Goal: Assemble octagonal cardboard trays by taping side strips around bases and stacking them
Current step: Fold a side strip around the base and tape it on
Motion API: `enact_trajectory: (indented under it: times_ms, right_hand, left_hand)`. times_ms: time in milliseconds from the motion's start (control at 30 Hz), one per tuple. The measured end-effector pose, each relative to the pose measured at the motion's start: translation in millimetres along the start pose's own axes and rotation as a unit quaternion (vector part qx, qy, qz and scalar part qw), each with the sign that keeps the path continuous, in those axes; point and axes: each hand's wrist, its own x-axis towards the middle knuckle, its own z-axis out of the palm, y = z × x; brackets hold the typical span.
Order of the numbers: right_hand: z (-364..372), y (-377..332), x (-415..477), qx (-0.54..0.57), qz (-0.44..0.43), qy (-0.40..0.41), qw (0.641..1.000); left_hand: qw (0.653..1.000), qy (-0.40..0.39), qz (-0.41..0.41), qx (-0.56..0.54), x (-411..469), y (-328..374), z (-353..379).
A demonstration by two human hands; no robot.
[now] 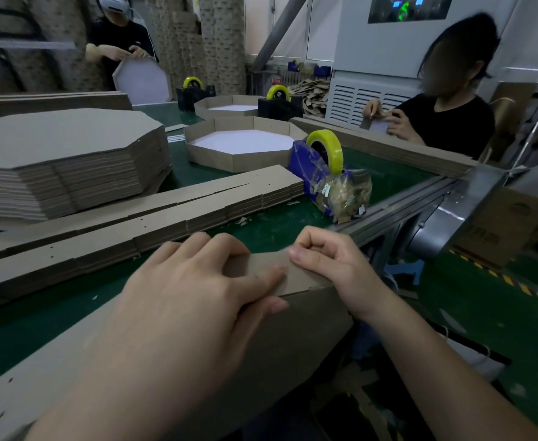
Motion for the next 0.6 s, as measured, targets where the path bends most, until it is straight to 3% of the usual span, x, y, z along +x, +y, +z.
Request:
enact_trajectory:
  times_ms: [200, 367, 500, 600]
  right_hand:
    - [1, -1, 0, 0.018, 0.002, -0.009, 1.000]
    - [-2, 2, 3, 0.020, 0.011, 0.037, 0.999]
    - [-37, 4, 27, -0.049, 0.019, 0.186, 0.981]
    - [-83, 9, 64, -0.131, 0.036, 0.350, 0.927]
  left_hand:
    - [0.999, 0.026, 0.017, 0.002, -1, -2, 4]
    - [0.999, 0.038, 0.012, 0.009, -2, -5, 5]
    - [0.999, 0.039, -0.005, 0.011, -3, -7, 5]
    - [0.999, 0.040, -0.002, 0.008, -3, -8, 5]
